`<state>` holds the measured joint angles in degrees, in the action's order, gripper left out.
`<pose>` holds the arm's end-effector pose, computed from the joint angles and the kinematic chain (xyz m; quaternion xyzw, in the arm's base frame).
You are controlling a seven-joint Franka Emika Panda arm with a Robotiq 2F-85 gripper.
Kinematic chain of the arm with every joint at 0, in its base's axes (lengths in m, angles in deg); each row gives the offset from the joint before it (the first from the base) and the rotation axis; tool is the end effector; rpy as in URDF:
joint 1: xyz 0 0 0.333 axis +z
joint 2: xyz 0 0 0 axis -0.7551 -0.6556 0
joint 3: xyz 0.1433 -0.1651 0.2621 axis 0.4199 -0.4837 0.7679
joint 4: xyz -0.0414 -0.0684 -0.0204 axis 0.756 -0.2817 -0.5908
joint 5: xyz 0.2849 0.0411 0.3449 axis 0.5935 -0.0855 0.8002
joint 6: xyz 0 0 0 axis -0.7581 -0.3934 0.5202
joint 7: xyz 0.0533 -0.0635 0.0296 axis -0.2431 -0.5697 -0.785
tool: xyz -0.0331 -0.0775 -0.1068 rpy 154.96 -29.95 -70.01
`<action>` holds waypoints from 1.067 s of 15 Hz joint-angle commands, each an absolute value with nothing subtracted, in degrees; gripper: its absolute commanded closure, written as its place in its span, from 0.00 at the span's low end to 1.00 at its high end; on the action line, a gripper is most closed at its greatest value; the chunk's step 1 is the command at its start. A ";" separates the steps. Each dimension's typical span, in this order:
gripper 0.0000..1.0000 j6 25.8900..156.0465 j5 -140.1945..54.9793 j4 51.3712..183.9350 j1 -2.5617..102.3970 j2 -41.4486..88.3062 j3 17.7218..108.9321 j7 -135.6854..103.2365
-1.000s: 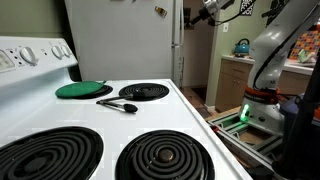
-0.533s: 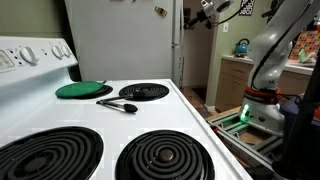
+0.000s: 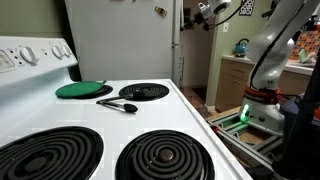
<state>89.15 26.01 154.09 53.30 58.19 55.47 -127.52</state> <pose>0.5545 -0.0438 0.5329 -0.7445 -0.4313 -0.4897 0.1411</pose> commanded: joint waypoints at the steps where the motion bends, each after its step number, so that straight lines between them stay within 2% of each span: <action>1: 0.89 88.45 27.29 153.27 50.40 56.87 57.07 -128.62; 7: 0.89 87.53 26.50 154.11 47.67 57.90 56.11 -128.42; 16: 0.89 78.23 24.42 152.80 40.71 57.43 50.72 -131.55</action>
